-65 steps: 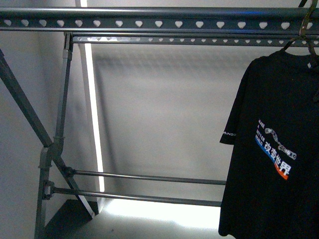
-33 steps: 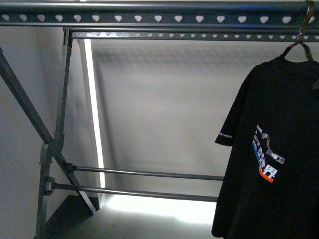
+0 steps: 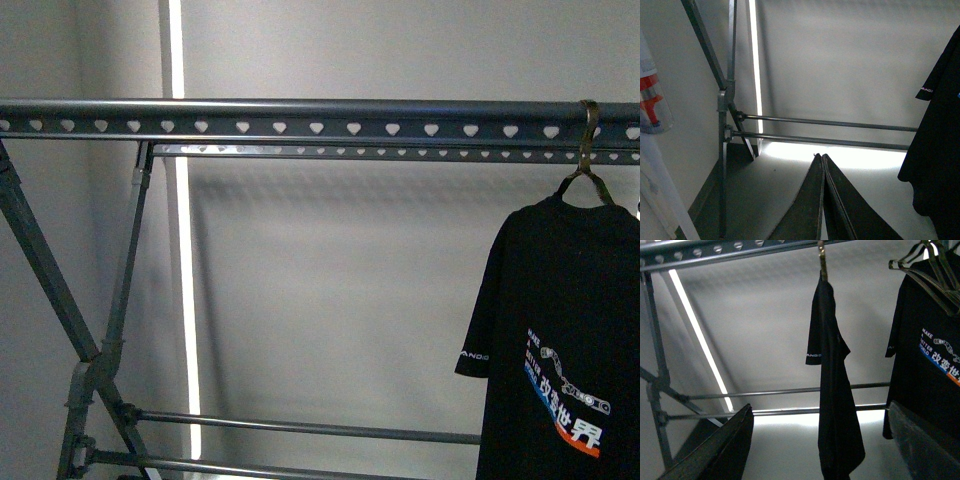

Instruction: Hang clothes on hanger

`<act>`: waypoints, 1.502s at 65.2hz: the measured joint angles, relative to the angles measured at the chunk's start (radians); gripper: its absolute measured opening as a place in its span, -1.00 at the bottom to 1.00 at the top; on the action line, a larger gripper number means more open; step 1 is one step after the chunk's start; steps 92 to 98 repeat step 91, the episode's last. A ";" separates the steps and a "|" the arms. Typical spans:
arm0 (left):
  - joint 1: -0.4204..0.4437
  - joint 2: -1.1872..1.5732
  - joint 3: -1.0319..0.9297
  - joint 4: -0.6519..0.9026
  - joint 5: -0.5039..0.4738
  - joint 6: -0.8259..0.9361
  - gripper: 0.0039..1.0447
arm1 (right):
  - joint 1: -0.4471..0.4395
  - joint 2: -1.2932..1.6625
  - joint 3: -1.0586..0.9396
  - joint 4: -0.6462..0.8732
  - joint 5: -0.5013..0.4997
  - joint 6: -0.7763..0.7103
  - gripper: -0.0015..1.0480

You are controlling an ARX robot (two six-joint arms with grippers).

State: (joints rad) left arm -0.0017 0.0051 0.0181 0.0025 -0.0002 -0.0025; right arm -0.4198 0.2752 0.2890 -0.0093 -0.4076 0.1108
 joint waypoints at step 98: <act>0.000 -0.001 0.000 0.000 0.000 0.000 -0.09 | 0.416 -0.271 -0.282 0.006 0.404 -0.115 -0.26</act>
